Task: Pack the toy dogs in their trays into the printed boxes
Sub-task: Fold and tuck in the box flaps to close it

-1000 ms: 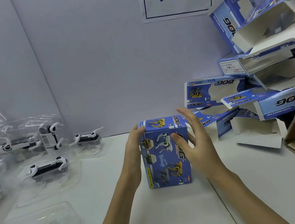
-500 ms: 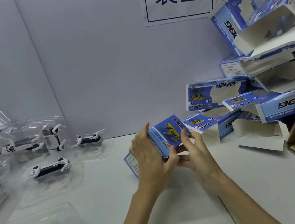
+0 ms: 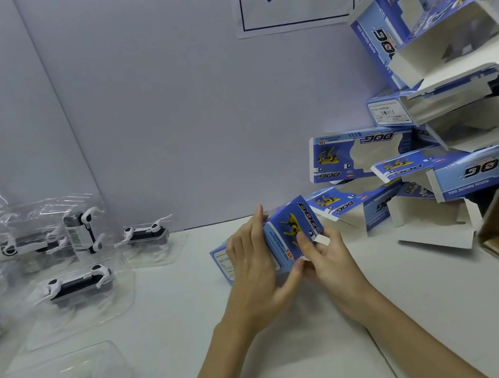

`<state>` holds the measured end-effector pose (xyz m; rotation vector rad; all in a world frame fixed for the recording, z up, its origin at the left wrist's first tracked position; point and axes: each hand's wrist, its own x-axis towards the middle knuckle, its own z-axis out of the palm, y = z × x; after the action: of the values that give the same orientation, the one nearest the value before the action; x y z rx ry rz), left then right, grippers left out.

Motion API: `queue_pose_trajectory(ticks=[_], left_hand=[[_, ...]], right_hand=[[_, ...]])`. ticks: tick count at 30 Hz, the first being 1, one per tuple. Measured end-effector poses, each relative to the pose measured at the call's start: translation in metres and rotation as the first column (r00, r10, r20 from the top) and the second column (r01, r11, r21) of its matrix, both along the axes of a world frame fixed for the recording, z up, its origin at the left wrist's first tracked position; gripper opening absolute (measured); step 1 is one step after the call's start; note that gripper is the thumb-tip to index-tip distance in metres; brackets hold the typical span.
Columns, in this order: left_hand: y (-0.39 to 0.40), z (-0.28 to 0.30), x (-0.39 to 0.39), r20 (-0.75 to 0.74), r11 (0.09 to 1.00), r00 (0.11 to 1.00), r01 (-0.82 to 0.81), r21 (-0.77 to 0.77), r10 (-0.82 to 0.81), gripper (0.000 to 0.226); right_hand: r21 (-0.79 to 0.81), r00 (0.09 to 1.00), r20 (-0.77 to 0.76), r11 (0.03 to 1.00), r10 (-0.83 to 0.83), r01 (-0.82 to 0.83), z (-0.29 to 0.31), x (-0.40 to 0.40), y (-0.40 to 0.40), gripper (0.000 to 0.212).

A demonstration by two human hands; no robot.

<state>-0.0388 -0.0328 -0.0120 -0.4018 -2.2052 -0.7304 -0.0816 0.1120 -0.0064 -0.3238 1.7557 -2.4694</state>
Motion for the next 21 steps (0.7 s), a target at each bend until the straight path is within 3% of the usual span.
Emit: queue_pose_trajectory(ticks=[5,8,10,12,14,16,19,21], left_hand=[[-0.007,-0.001,-0.003,-0.008,0.995,1.000,0.011,-0.097,-0.011,0.083],[0.001,-0.003,-0.005,-0.110,0.957,0.993,-0.081,-0.280,0.052,0.083],[0.006,-0.003,-0.006,-0.176,0.930,0.984,-0.092,-0.356,0.030,0.084],[0.006,-0.001,-0.004,-0.154,0.941,0.987,-0.019,-0.339,-0.035,0.086],[0.004,0.000,0.000,-0.084,0.964,0.991,0.081,-0.253,-0.105,0.078],[0.003,0.000,0.002,-0.117,0.987,0.988,0.090,-0.132,-0.106,0.059],[0.001,0.004,0.000,-0.192,0.978,0.977,-0.054,0.201,0.093,0.048],[-0.009,0.010,-0.001,-0.130,0.888,0.969,-0.135,0.440,0.212,0.050]], right_hand=[[-0.045,0.990,0.089,0.993,0.109,-0.106,0.009,0.000,0.013,0.040],[-0.038,0.977,0.135,0.986,0.167,-0.163,0.016,0.009,0.007,0.050],[0.014,0.988,0.090,0.992,0.126,-0.128,0.018,0.013,0.003,0.057],[0.038,0.994,0.075,0.996,0.077,-0.080,0.017,0.011,0.005,0.049],[0.040,0.996,0.035,0.995,0.085,-0.086,0.015,0.010,0.008,0.038],[0.053,0.994,-0.038,0.994,0.098,-0.096,0.013,0.007,0.011,0.042],[0.040,0.996,-0.065,0.997,0.068,-0.066,0.014,0.005,0.011,0.061],[0.031,0.993,-0.110,0.999,0.040,-0.037,0.012,0.000,0.013,0.070]])
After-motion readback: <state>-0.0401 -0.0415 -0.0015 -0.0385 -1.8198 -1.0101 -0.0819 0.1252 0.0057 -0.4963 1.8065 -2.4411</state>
